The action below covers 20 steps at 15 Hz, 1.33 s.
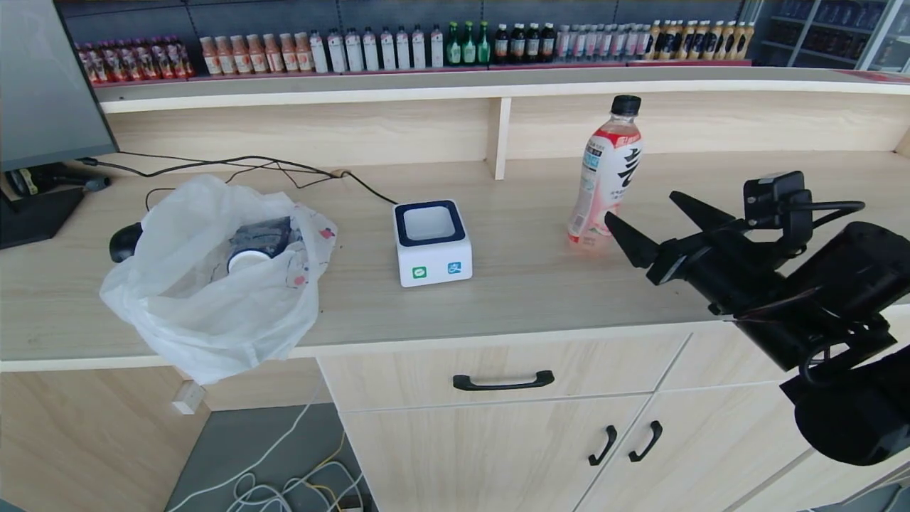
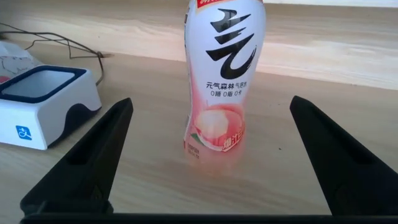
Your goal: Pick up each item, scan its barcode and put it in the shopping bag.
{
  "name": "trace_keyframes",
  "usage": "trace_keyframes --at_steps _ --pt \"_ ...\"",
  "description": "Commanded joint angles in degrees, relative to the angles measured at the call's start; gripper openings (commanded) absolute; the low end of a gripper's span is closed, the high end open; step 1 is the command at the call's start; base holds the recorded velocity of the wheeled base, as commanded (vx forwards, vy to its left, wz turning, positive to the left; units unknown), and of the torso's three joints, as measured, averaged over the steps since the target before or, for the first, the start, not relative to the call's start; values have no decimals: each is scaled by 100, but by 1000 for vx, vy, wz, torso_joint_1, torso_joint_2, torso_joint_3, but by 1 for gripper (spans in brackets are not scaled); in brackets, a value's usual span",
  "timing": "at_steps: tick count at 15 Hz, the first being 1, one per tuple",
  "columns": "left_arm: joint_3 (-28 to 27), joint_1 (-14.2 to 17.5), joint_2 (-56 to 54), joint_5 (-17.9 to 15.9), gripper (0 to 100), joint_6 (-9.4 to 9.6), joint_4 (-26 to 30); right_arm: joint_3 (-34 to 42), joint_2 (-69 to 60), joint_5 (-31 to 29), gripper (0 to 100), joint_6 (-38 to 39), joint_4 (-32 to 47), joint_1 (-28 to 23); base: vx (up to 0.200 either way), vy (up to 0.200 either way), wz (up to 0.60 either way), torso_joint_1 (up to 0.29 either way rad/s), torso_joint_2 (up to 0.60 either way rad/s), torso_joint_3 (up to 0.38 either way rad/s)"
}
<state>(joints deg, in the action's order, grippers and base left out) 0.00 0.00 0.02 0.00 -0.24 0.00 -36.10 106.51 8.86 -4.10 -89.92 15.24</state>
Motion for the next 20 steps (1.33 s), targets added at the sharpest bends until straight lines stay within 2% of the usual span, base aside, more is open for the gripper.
trace_keyframes --at_steps 1,6,10,15,20 --pt "0 0 -2 0 100 -2 0 -363 476 1 100 -12 -8 49 0 0 0 0 0 0" --pt "0 0 -2 0 100 -2 0 -811 740 -139 100 -3 -8 58 0 0 0 0 0 0" --pt "0 0 -2 0 100 -2 0 -1136 757 -192 100 172 317 49 0 0 0 0 0 0" --pt "0 0 -2 0 100 -2 0 -1989 880 -192 100 190 1170 58 0 0 0 0 0 0" --pt "0 0 -2 0 100 -2 0 -2147 1030 -192 100 181 1293 58 0 0 0 0 0 0"
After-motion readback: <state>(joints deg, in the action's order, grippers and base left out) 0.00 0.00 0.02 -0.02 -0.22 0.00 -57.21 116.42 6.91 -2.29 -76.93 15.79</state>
